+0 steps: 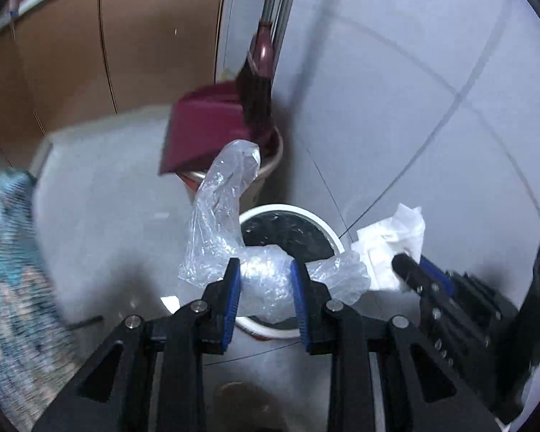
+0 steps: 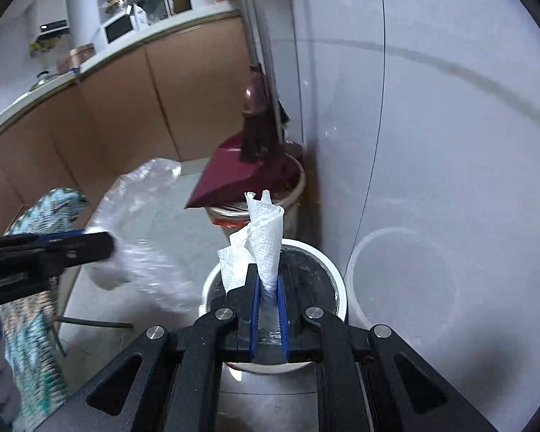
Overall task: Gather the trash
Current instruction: 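Carry both items to the white bin and open both tools to drop them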
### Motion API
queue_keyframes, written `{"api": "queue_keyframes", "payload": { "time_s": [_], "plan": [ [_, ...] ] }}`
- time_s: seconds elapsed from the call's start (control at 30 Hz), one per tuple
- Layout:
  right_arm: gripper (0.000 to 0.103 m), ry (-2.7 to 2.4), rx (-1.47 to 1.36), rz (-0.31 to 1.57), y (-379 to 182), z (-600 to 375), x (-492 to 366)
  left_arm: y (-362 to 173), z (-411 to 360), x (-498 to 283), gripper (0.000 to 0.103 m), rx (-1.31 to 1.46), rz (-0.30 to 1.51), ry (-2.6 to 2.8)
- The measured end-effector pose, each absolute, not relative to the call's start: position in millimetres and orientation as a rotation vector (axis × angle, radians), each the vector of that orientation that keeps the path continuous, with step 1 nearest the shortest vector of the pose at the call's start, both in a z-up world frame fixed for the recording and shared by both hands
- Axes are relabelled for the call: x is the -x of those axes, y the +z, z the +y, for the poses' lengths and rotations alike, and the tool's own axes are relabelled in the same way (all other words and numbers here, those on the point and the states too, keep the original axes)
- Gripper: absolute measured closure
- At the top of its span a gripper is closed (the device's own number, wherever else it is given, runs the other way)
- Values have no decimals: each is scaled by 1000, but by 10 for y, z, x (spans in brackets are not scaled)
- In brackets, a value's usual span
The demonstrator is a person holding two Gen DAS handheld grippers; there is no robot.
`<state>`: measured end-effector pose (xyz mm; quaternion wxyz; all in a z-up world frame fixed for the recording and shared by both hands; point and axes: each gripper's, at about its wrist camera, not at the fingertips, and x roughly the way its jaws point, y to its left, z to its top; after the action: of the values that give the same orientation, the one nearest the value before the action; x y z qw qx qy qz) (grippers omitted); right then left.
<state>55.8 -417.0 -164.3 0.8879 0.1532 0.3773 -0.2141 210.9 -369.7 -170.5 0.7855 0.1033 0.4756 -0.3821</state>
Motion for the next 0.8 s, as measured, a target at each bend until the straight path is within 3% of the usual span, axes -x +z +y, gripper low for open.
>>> {"api": "queue_keyframes", "payload": {
  "time_s": [0.17, 0.43, 0.8],
  "plan": [
    [92, -482, -329, 824, -1937, -4370, -707, -2138, -4012, -2396, 73, -140, 1149, -857],
    [73, -538, -331, 872, -2206, -4485, -743, -2539, -4203, -2620, 63, -51, 1256, -894],
    [64, -520, -372, 810, -1940, -4345, -616, -2061, -3819, -2312, 61, -34, 1148, -923]
  ]
}}
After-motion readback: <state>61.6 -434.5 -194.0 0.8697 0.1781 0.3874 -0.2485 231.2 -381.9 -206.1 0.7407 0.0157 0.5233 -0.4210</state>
